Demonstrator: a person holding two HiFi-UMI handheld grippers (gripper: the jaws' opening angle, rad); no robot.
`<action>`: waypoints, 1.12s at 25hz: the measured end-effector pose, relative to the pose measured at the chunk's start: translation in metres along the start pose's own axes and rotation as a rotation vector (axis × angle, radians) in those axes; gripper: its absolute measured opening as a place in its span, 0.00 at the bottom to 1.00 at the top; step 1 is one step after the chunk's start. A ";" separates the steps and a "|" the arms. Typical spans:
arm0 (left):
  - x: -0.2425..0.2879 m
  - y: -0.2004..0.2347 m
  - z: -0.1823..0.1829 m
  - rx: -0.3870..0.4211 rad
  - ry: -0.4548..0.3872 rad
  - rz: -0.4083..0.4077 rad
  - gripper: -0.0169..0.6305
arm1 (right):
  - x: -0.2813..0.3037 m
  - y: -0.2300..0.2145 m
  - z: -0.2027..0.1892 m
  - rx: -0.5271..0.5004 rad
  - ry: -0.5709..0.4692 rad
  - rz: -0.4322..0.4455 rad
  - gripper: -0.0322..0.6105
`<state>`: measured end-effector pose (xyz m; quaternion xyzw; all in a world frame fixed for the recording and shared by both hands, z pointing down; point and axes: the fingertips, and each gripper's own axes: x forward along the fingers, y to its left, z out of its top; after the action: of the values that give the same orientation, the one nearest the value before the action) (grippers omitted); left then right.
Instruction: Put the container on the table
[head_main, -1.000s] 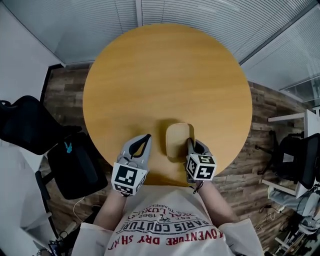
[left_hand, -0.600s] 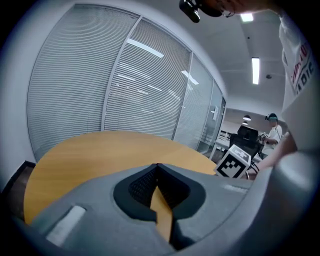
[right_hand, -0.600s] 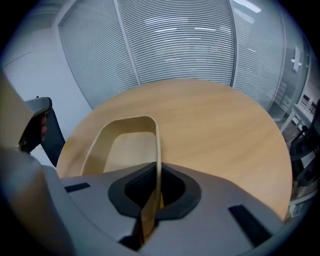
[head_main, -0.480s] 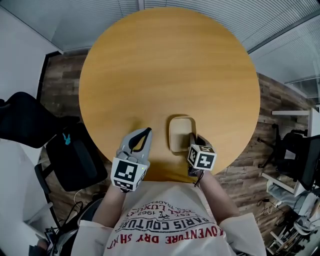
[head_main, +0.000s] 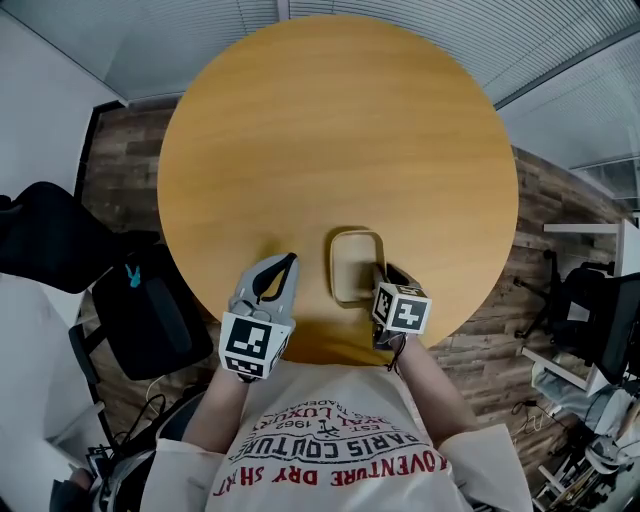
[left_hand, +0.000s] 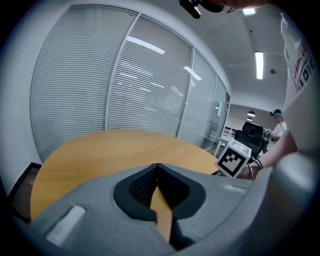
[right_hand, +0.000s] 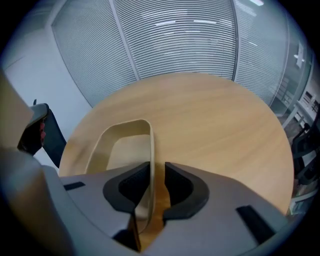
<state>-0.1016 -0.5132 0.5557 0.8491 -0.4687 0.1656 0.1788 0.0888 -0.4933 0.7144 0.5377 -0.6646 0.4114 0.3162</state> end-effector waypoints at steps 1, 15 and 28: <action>-0.001 -0.002 0.001 -0.001 -0.001 0.004 0.02 | -0.002 0.000 0.003 0.008 -0.005 0.008 0.21; -0.044 -0.034 0.029 -0.015 -0.072 0.087 0.02 | -0.109 0.024 0.065 -0.179 -0.287 0.100 0.06; -0.089 -0.067 0.082 0.090 -0.235 0.125 0.02 | -0.238 0.051 0.101 -0.396 -0.776 0.153 0.06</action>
<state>-0.0803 -0.4522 0.4336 0.8389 -0.5306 0.0968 0.0736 0.0943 -0.4700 0.4522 0.5306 -0.8380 0.0662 0.1087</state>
